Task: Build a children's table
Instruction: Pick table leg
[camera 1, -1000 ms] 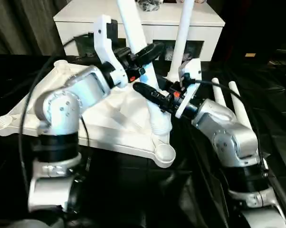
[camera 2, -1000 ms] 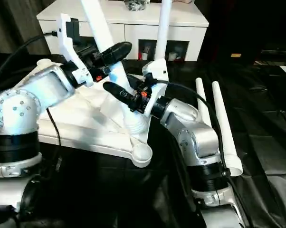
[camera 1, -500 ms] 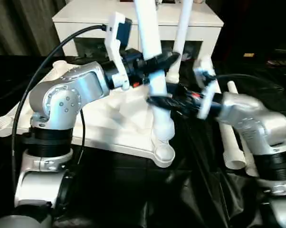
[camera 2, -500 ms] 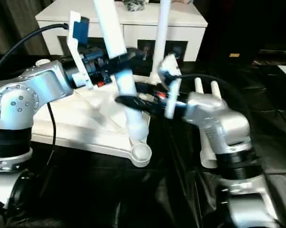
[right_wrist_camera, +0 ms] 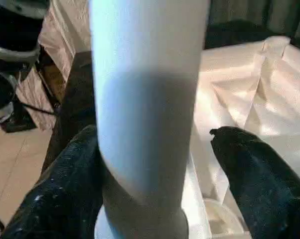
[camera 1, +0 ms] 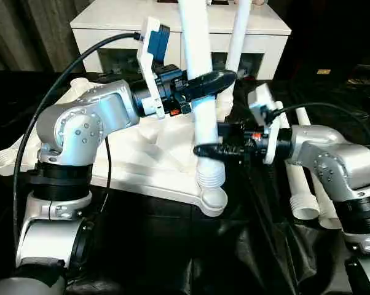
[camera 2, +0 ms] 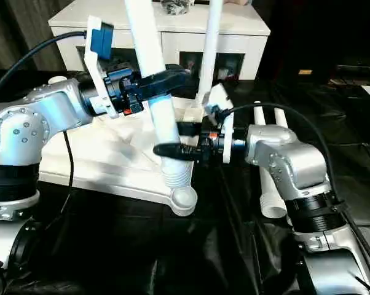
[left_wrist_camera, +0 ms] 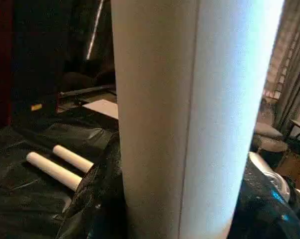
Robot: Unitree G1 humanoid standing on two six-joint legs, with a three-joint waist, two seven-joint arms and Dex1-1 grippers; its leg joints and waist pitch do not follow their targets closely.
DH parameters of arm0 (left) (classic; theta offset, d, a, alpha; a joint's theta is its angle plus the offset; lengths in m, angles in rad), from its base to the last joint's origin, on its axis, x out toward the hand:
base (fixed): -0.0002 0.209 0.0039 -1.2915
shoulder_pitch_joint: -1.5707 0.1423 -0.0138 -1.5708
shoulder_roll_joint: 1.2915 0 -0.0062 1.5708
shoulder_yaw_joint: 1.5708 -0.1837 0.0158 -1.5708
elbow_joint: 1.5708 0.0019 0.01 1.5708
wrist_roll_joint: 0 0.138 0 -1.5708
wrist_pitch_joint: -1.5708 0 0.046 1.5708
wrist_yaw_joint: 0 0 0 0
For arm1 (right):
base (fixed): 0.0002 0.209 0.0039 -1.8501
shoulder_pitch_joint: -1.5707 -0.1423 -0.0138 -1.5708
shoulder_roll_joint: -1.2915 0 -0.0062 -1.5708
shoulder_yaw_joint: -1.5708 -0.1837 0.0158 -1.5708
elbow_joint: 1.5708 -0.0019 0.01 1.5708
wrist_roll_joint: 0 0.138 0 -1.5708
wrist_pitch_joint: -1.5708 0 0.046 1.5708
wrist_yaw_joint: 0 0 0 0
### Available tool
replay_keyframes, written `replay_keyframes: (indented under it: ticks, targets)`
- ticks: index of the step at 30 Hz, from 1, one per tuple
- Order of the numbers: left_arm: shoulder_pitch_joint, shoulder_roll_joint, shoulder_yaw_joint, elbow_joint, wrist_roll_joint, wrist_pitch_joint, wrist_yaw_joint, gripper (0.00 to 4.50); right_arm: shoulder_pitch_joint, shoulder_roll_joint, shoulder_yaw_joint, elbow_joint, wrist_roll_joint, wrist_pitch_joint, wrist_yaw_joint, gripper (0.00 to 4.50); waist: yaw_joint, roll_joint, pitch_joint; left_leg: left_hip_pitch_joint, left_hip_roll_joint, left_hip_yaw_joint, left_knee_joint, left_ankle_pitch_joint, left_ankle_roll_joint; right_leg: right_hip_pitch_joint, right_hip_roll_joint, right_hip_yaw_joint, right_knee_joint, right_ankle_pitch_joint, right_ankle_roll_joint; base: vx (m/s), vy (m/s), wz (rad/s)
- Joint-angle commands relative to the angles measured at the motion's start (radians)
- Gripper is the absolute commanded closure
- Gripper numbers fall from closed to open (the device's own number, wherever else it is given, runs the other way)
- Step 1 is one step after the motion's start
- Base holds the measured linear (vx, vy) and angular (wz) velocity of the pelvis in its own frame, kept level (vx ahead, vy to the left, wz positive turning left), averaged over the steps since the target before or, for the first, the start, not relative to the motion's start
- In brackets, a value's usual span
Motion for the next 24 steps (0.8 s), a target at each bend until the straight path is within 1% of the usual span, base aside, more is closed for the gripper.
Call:
replay_keyframes:
  ticks: [1, 3, 5, 6, 8, 9, 10, 15, 20, 24]
  targets:
    - [-0.026, 0.004, -0.012, -0.031, -0.023, 0.005, -0.022, 2.71, -0.017, -0.012, 0.013, 0.006, -0.008, 0.008, 0.021, 0.90, 0.001, -0.010, -0.083, 0.022, 0.073, -0.027, -0.061, -0.043, 0.043, 0.054, -0.092, 0.048, -0.059, 0.059, -0.298, 0.000, 0.000, 0.00]
    - [-0.026, 0.004, -0.016, -0.033, -0.023, 0.006, -0.035, 2.71, -0.020, -0.020, 0.030, 0.006, -0.005, 0.012, 0.047, 0.90, 0.003, -0.010, -0.084, 0.022, 0.074, -0.027, -0.060, -0.033, 0.048, 0.053, -0.092, 0.048, -0.057, 0.072, -0.299, 0.000, 0.000, 0.00]
    - [-0.026, 0.004, -0.017, -0.034, -0.022, 0.006, -0.037, 2.71, -0.020, -0.020, 0.031, 0.006, -0.005, 0.012, 0.049, 0.90, 0.003, -0.010, -0.085, 0.021, 0.074, -0.027, -0.060, -0.028, 0.051, 0.054, -0.093, 0.048, -0.056, 0.079, -0.301, 0.000, 0.000, 0.00]
    - [-0.025, 0.004, -0.019, -0.035, -0.022, 0.007, -0.042, 2.71, -0.020, -0.022, 0.034, 0.005, -0.005, 0.012, 0.055, 0.90, 0.003, -0.013, -0.085, 0.022, 0.074, -0.026, -0.059, -0.030, 0.054, 0.054, -0.093, 0.048, -0.056, 0.078, -0.302, 0.000, 0.000, 0.00]
    - [-0.021, 0.008, -0.032, -0.042, -0.016, 0.009, -0.058, 2.71, -0.022, -0.019, 0.039, 0.005, -0.007, 0.012, 0.067, 0.90, 0.004, -0.013, -0.084, 0.021, 0.074, -0.026, -0.060, -0.028, 0.056, 0.054, -0.094, 0.048, -0.057, 0.070, -0.302, 0.000, 0.000, 0.00]
    - [-0.020, 0.010, -0.039, -0.044, -0.013, 0.010, -0.064, 2.71, -0.025, -0.017, 0.040, 0.006, -0.007, 0.011, 0.071, 0.90, 0.003, -0.016, -0.084, 0.021, 0.074, -0.026, -0.060, -0.028, 0.057, 0.054, -0.094, 0.048, -0.057, 0.067, -0.300, 0.000, 0.000, 0.00]
    - [-0.018, 0.012, -0.045, -0.046, -0.010, 0.011, -0.069, 2.71, -0.031, -0.014, 0.042, 0.007, -0.005, 0.011, 0.076, 0.90, 0.004, -0.017, -0.084, 0.021, 0.074, -0.025, -0.059, -0.028, 0.059, 0.054, -0.094, 0.048, -0.057, 0.065, -0.300, 0.000, 0.000, 0.00]
    - [-0.013, 0.027, -0.067, -0.051, -0.001, 0.012, -0.094, 2.71, -0.048, -0.006, 0.043, 0.014, -0.002, 0.009, 0.088, 0.90, 0.004, -0.013, -0.084, 0.022, 0.074, -0.026, -0.059, -0.030, 0.057, 0.052, -0.093, 0.048, -0.058, 0.046, -0.294, 0.000, 0.000, 0.00]
    - [-0.009, 0.031, -0.074, -0.057, 0.002, 0.011, -0.103, 2.71, -0.059, -0.007, 0.045, 0.022, -0.005, 0.005, 0.101, 0.90, 0.003, -0.015, -0.085, 0.022, 0.074, -0.025, -0.058, -0.020, 0.059, 0.051, -0.093, 0.048, -0.055, 0.067, -0.298, 0.000, 0.000, 0.00]
    - [-0.014, 0.033, -0.078, -0.053, 0.003, 0.007, -0.110, 2.71, -0.063, -0.015, 0.053, 0.027, -0.011, 0.002, 0.123, 0.90, 0.004, -0.016, -0.084, 0.021, 0.074, -0.026, -0.059, -0.026, 0.058, 0.053, -0.093, 0.047, -0.056, 0.056, -0.296, 0.000, 0.000, 0.00]
